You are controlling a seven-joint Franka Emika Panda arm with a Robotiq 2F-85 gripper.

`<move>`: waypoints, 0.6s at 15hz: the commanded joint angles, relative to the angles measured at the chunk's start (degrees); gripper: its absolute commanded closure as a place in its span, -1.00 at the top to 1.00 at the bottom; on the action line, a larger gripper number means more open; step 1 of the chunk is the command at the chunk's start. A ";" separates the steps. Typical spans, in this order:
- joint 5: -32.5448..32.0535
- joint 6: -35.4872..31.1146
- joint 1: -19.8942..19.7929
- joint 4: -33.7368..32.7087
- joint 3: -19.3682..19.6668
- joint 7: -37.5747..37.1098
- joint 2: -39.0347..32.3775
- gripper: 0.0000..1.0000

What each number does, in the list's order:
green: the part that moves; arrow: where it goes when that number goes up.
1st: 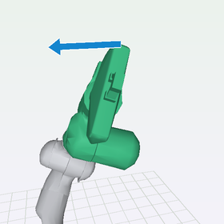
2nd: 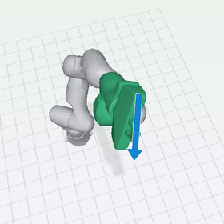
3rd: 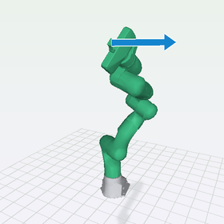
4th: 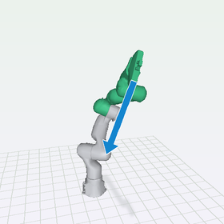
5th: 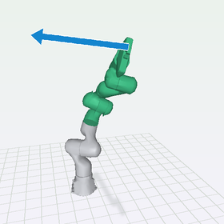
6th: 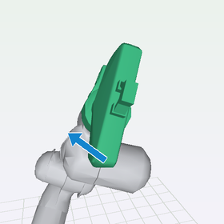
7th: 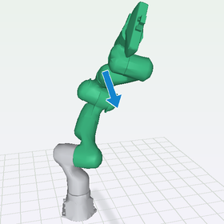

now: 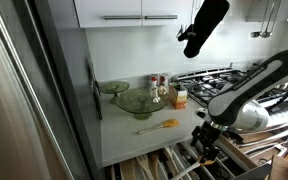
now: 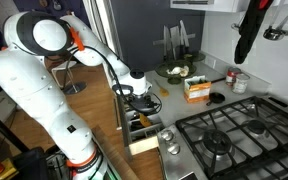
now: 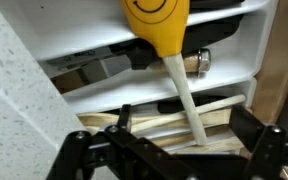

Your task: Open the top left drawer, put the bigger orange spatula in the drawer and then close the drawer

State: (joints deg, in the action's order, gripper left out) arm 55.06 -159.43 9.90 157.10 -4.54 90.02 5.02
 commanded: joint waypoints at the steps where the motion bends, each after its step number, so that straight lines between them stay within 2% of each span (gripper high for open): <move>1: -4.24 -3.36 0.11 -0.43 -1.21 -4.14 -3.51 1.00; 4: -5.91 -5.18 0.34 -1.77 -1.73 -6.23 -6.44 1.00; 9: -9.33 -4.57 0.48 -5.15 -1.59 -8.74 -11.24 1.00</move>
State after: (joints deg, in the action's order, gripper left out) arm 48.90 -163.18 10.02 154.21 -6.19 84.08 -2.45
